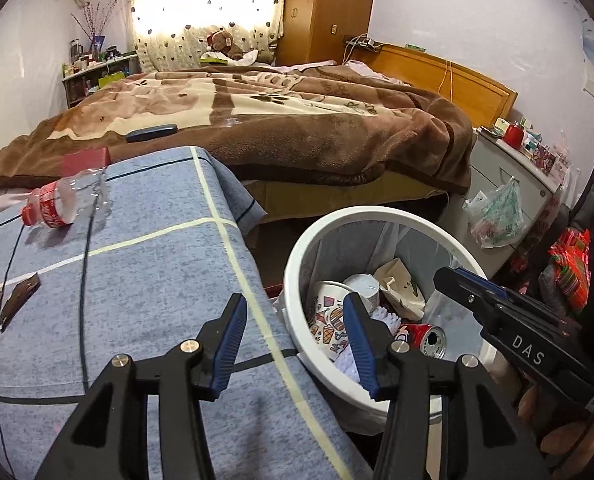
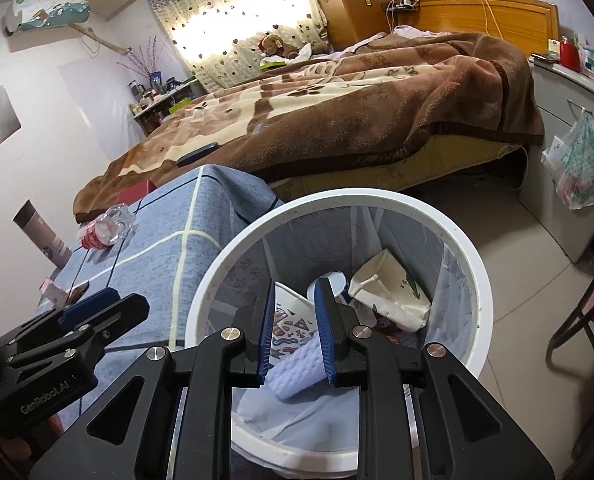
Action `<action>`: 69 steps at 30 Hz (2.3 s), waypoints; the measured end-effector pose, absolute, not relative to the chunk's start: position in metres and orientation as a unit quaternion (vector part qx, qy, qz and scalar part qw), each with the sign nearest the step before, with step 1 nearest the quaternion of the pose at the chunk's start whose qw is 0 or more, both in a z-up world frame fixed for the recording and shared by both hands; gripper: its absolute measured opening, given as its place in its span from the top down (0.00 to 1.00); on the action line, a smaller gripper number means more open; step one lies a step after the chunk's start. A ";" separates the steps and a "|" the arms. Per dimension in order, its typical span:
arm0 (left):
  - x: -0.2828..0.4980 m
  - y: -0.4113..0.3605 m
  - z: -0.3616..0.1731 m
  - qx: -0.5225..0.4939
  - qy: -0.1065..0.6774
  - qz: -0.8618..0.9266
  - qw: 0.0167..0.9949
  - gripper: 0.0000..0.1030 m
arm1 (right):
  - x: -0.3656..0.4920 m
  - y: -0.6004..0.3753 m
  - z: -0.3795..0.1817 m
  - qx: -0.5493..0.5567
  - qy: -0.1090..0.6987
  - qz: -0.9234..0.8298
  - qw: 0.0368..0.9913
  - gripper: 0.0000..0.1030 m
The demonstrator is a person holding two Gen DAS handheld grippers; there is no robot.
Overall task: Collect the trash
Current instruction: 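Move both grippers back over the remaining trash on the bed cover, then close the right gripper on the brown wrapper while the left approaches the pink milk carton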
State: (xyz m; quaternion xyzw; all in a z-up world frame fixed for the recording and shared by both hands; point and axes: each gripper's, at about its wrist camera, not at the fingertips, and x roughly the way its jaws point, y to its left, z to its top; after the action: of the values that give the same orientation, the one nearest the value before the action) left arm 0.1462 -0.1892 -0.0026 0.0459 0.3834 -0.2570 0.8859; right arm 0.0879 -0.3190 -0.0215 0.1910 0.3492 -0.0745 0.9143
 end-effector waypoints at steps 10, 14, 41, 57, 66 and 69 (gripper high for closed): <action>0.142 -0.148 0.005 0.030 0.370 -0.226 0.900 0.46 | 0.088 -0.297 -0.015 0.182 0.344 -0.061 0.919 0.62; 0.142 -0.125 0.004 0.020 0.370 -0.204 0.906 0.44 | 0.091 -0.285 -0.012 0.176 0.345 -0.048 0.921 0.61; 0.144 0.024 0.003 -0.023 0.360 -0.065 0.930 0.41 | 0.130 -0.173 -0.004 0.116 0.356 0.054 0.926 0.60; 0.177 0.100 -0.008 -0.031 0.376 -0.001 0.926 0.38 | 0.171 -0.101 -0.006 0.059 0.385 0.114 0.914 0.56; 0.215 0.112 -0.022 -0.023 0.396 -0.004 0.918 0.38 | 0.204 -0.070 -0.022 0.027 0.419 0.125 0.899 0.56; 0.227 0.113 -0.029 -0.022 0.405 -0.008 0.914 0.38 | 0.216 -0.065 -0.029 0.029 0.432 0.127 0.892 0.56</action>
State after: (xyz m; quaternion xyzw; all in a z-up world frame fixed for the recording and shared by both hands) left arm 0.2270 0.1133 -0.0286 -0.0222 0.4047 -0.0076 0.9141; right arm 0.2160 -0.0646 -0.0287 0.0287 0.4322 0.1268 0.8924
